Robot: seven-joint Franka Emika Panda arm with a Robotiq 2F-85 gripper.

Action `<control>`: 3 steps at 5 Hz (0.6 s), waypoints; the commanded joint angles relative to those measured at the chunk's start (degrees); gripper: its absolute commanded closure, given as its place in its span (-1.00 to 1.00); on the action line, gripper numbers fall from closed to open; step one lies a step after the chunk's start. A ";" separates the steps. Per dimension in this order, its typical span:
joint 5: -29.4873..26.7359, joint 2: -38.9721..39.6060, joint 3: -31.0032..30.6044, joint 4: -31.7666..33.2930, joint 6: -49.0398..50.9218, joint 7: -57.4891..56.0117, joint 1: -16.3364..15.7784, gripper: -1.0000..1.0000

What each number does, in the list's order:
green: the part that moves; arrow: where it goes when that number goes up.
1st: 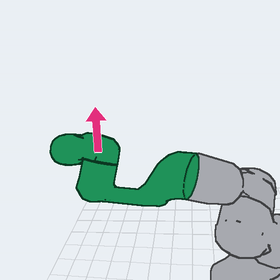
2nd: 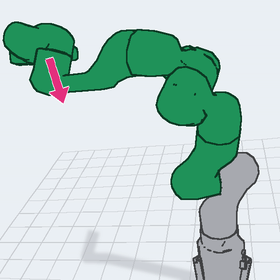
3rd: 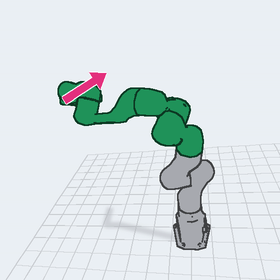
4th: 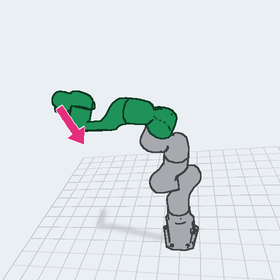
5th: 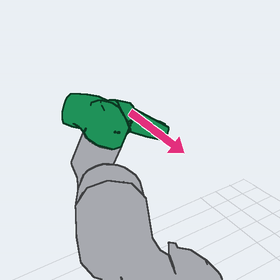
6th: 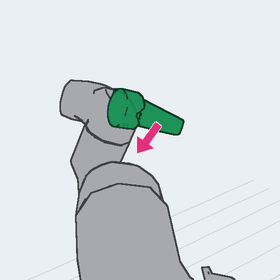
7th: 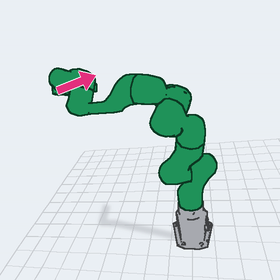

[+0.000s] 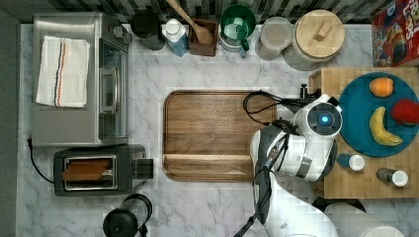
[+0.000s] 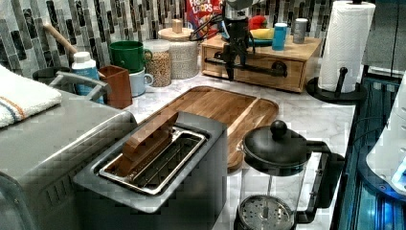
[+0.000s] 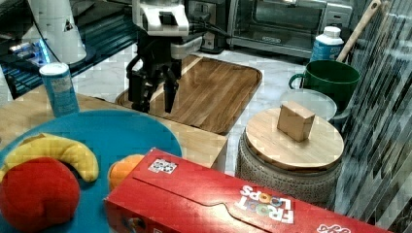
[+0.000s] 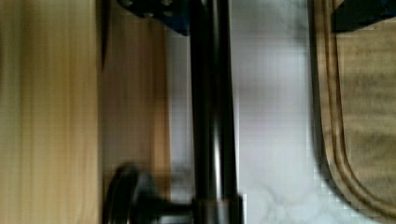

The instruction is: Open the drawer.

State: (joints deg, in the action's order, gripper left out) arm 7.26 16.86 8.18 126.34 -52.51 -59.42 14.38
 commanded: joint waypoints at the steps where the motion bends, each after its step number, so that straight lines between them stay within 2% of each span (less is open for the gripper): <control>1: -5.20 2.00 -5.56 -6.73 4.29 -5.58 -2.01 -1.00; 2: -6.09 2.11 -7.90 -7.48 6.43 -3.87 -3.19 -1.00; 3: -8.03 0.27 -9.94 -5.22 6.82 0.55 -5.34 -1.00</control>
State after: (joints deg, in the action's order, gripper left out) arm 2.41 18.91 6.35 122.98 -48.26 -61.72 16.74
